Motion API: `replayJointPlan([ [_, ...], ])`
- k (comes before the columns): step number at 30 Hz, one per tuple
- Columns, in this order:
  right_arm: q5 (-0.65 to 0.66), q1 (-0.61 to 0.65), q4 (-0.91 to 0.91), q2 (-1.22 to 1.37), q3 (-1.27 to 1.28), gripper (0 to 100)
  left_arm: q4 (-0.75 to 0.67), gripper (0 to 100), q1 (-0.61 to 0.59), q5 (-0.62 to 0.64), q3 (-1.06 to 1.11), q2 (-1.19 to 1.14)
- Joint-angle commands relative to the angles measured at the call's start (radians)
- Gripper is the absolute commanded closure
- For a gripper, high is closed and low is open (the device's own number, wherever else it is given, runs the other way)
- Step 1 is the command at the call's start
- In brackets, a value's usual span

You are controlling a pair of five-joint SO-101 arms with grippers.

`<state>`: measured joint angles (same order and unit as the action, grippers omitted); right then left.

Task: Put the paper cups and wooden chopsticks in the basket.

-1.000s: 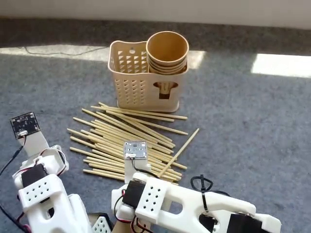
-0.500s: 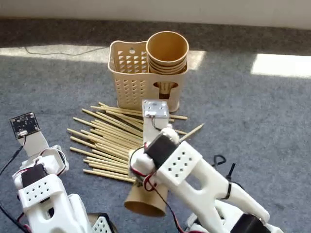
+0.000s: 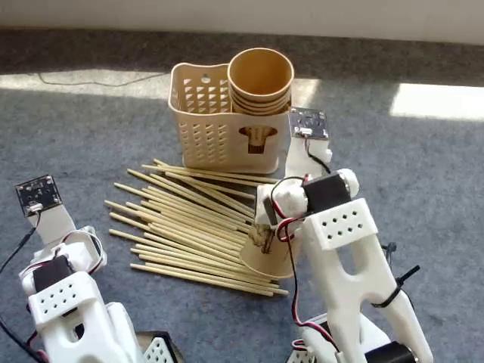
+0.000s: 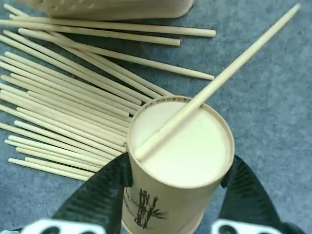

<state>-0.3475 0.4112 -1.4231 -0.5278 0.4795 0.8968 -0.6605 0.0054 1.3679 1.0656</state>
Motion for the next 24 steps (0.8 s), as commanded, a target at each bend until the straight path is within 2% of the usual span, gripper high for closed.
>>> replayJointPlan([
  [1, 0.015, -0.058, 0.12, -0.008, 0.035, 82.5, -0.014, 81, 0.002, 0.003, -0.05, 0.012],
  [6, 0.017, -0.082, 0.188, -0.016, 0.045, 81.2, -0.014, 81, 0.002, 0.003, -0.05, 0.012],
  [13, 0.017, -0.084, 0.186, -0.018, 0.042, 65.6, -0.014, 81, 0.002, 0.003, -0.05, 0.012],
  [15, 0.018, -0.081, 0.185, -0.018, 0.042, 65.5, -0.014, 81, 0.002, 0.003, -0.05, 0.012],
  [20, 0.149, -0.081, 0.186, -0.019, 0.027, 65.5, -0.014, 81, 0.002, 0.003, -0.05, 0.012],
  [24, 0.19, -0.084, 0.185, -0.019, -0.028, 65.5, -0.014, 81, 0.002, 0.003, -0.05, 0.012],
])
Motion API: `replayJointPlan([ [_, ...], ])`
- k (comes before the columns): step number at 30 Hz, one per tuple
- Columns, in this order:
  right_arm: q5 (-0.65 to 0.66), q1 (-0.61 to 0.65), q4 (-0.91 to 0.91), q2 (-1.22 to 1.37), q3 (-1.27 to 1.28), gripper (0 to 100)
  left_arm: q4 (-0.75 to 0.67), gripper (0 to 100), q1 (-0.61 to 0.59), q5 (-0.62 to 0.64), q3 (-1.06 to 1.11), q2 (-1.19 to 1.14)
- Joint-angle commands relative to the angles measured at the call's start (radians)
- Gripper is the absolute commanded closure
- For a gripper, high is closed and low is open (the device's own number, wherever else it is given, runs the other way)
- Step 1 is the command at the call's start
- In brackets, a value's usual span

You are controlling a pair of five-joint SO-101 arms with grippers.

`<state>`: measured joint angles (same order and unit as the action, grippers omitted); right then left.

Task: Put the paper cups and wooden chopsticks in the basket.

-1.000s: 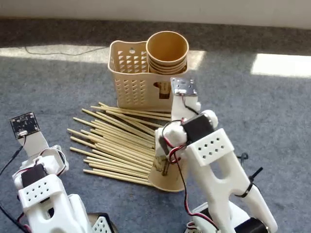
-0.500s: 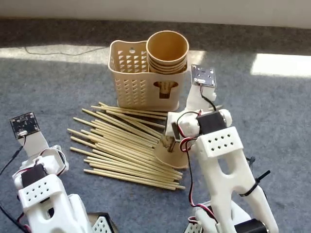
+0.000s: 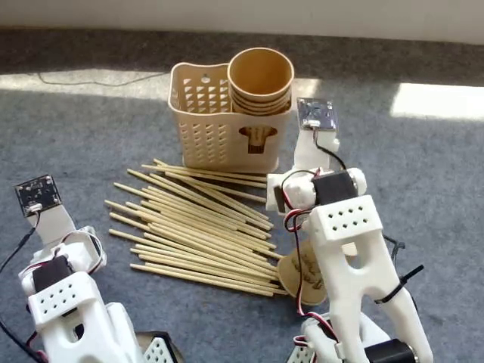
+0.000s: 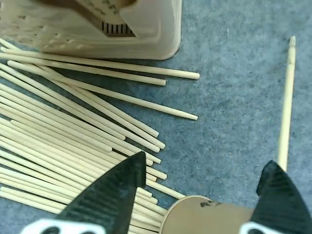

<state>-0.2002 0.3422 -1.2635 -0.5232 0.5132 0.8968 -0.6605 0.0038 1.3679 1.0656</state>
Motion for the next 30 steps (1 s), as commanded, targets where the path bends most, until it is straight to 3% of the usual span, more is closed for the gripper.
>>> replayJointPlan([
  [1, 0.055, -0.015, 0.025, -0.024, -0.071, 65.5, -0.014, 81, 0.002, 0.005, -0.05, 0.012],
  [10, 0.282, -0.077, -0.042, -0.093, -0.073, 66.3, -0.014, 81, 0.002, 0.005, -0.05, 0.012],
  [22, 0.414, -0.088, -0.283, -0.338, -0.067, 93.3, -0.014, 81, 0.002, 0.005, -0.05, 0.012],
  [30, 0.568, -0.082, -0.447, -0.355, -0.07, 96.4, -0.014, 81, 0.002, 0.005, -0.05, 0.012],
])
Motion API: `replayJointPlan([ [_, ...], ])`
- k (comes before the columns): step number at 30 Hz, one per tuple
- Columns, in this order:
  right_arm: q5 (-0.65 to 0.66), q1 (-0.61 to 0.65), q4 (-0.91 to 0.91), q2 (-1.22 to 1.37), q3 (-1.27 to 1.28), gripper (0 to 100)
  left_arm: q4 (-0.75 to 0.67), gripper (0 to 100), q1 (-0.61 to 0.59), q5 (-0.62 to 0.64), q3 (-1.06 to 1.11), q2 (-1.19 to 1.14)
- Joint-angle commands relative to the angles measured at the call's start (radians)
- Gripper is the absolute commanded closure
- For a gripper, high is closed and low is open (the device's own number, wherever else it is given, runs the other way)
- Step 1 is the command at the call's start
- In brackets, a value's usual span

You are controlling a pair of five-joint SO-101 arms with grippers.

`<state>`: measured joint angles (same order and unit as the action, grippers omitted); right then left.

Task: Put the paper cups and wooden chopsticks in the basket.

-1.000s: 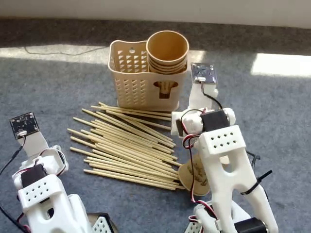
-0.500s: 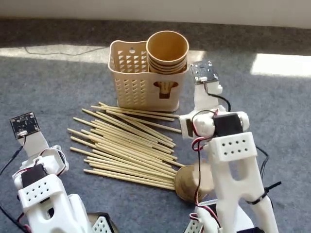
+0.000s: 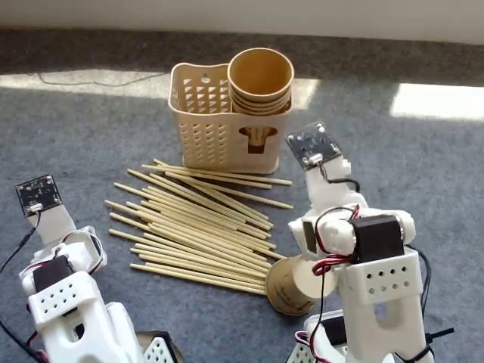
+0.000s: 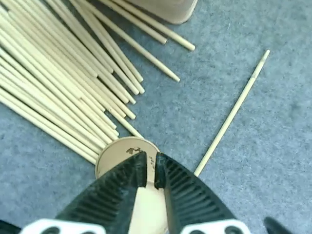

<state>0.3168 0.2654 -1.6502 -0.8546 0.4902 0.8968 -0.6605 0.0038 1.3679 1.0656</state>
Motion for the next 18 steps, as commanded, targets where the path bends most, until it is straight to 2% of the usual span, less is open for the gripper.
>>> replayJointPlan([
  [1, 0.066, -0.005, -0.077, -0.024, -0.048, 96.5, -0.014, 81, 0.002, 0.005, -0.05, 0.012],
  [6, 0.127, -0.007, -0.104, -0.021, -0.031, 96.8, -0.014, 81, 0.004, 0.005, -0.05, 0.012],
  [15, 0.232, -0.01, -0.094, -0.021, 0.153, 96.8, -0.014, 81, 0.004, 0.005, -0.05, 0.01],
  [18, 0.235, -0.028, -0.038, -0.022, 0.189, 96.8, -0.014, 81, 0.004, 0.005, -0.05, 0.01],
])
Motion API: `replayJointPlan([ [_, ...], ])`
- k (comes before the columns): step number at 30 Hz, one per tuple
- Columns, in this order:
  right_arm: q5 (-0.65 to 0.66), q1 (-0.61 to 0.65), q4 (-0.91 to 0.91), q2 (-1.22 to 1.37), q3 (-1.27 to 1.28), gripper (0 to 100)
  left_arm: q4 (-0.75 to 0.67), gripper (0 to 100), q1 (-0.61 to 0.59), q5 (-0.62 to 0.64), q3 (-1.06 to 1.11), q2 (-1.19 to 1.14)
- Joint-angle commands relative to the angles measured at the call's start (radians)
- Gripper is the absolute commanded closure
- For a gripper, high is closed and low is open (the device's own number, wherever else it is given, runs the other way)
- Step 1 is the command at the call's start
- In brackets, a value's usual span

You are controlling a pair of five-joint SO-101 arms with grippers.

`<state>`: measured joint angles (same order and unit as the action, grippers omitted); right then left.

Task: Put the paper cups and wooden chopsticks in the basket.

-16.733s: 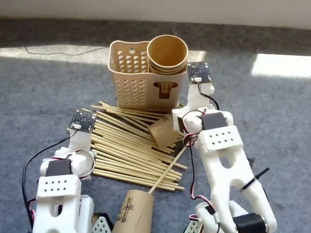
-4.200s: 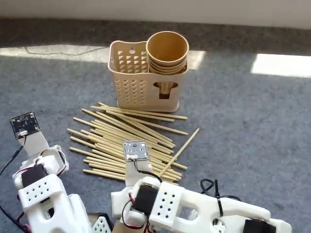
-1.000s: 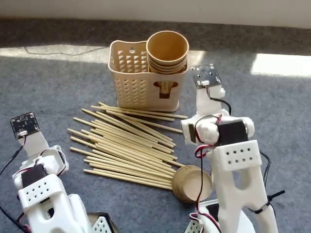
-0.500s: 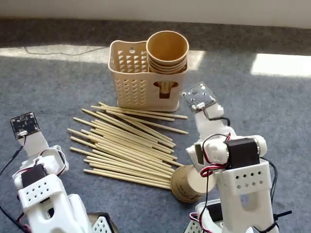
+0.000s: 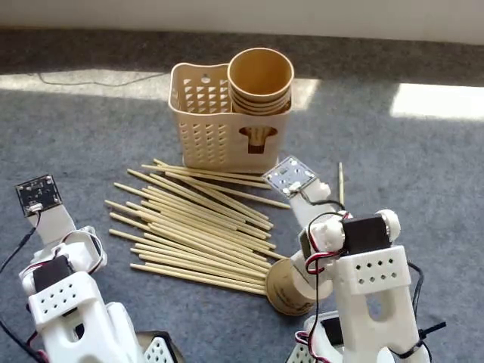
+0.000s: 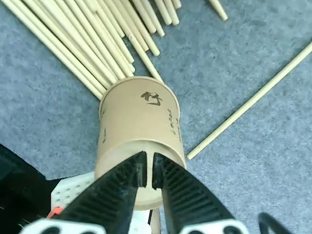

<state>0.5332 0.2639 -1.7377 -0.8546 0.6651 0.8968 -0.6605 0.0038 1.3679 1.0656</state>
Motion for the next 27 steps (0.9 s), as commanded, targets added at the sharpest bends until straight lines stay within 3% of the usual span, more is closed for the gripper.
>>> replayJointPlan([
  [1, 0.018, -0.047, 0.096, -0.022, 0.024, 96.8, -0.014, 81, 0.004, 0.005, -0.05, 0.01],
  [16, 0.017, -0.239, 1.107, -0.033, 0.429, 96.8, -0.014, 81, 0.004, 0.005, -0.048, 0.008],
  [23, 0.014, -0.278, 1.178, -0.033, 0.318, 96.8, -0.014, 81, 0.004, 0.005, -0.048, 0.007],
  [27, -0.11, -0.28, 1.176, -0.033, 0.262, 96.7, -0.014, 81, 0.004, 0.005, -0.048, 0.007],
])
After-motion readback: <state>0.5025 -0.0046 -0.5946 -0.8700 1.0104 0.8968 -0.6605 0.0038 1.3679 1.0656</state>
